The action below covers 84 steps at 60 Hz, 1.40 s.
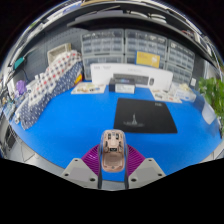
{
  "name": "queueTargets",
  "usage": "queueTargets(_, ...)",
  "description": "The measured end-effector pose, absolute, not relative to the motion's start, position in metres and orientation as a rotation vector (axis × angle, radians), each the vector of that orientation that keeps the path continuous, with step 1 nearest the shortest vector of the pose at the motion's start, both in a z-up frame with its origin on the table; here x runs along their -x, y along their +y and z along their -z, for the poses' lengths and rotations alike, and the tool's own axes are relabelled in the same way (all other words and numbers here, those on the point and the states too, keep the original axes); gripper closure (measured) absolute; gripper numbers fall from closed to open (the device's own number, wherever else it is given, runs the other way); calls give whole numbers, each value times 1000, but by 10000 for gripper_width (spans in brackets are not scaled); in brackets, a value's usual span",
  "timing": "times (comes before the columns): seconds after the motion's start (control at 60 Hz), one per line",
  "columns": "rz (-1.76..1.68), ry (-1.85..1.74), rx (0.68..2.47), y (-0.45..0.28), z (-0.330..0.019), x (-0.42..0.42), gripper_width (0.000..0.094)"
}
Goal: Arrange mouse
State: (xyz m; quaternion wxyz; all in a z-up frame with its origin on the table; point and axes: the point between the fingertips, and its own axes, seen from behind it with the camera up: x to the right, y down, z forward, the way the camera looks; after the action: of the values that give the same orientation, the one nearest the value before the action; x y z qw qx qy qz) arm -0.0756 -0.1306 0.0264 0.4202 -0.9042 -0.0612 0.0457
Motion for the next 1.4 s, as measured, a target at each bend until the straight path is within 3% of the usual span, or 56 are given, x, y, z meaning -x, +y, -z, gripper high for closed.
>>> queueTargets(0.233, -131, -140, 2049, -46, -167, 59, 634)
queueTargets(0.383, -82, -81, 1983, 17, -208, 11, 636)
queueTargets(0.467, -58, -57, 2019, 43, -185, -18, 636)
queueTargets(0.717, -52, -48, 2229, 63, -49, -48, 636)
queueTargets(0.85, -99, -41, 2295, 60, -6, -40, 638)
queueTargets(0.917, -96, -69, 2333, 55, 14, -39, 587)
queueTargets(0.95, -87, -80, 2308, 58, 11, -39, 605)
queueTargets(1.217, -100, -60, 2305, 58, 11, -38, 461)
queueTargets(1.317, -145, -53, 2320, 56, 9, -26, 222)
queueTargets(1.4, -113, -60, 2347, 50, 7, -25, 162)
